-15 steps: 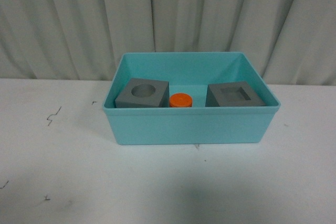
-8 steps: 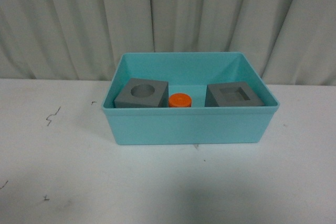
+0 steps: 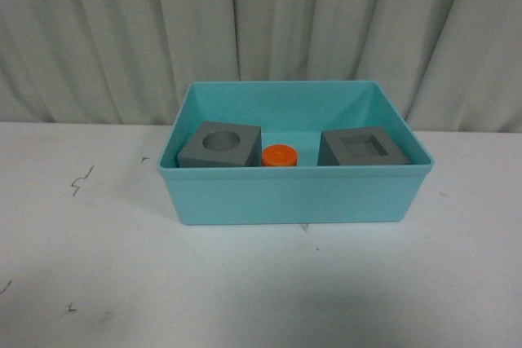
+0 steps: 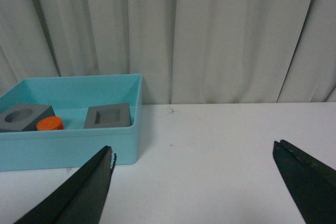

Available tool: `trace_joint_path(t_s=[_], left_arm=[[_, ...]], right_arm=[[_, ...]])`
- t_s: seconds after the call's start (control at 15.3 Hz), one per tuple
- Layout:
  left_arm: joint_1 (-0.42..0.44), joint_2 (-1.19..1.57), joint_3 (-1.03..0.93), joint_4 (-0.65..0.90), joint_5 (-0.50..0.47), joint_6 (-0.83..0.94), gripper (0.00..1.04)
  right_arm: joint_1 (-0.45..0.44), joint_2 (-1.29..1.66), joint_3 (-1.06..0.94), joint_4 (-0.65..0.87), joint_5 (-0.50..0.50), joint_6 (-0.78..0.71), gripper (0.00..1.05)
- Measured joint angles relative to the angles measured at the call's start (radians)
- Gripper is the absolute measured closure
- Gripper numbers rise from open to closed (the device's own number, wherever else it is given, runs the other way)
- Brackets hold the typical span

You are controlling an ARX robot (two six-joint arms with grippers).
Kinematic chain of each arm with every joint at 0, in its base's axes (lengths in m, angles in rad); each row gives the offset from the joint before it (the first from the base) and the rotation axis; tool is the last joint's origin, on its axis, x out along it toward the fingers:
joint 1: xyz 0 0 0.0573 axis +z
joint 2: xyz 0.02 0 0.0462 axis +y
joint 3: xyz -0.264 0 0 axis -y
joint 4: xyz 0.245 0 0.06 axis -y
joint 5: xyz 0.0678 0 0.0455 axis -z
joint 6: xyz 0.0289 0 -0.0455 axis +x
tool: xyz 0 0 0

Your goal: Place gray and orange parts in blue box

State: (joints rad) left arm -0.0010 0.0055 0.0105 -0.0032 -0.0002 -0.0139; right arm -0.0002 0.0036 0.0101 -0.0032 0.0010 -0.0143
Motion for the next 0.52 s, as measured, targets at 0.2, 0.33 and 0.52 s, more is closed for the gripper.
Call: trace_joint_path(t_s=[0.2, 0.33, 0.52], left_arm=[[0.0, 0.0, 0.0, 0.0, 0.0, 0.0, 0.07], [0.0, 0.0, 0.0, 0.0, 0.0, 0.0, 0.07], [0.0, 0.0, 0.0, 0.0, 0.0, 0.0, 0.07]], right_arm=[[0.0, 0.0, 0.0, 0.0, 0.0, 0.0, 0.06], [0.0, 0.0, 0.0, 0.0, 0.0, 0.0, 0.06], [0.0, 0.0, 0.0, 0.0, 0.0, 0.0, 0.06]])
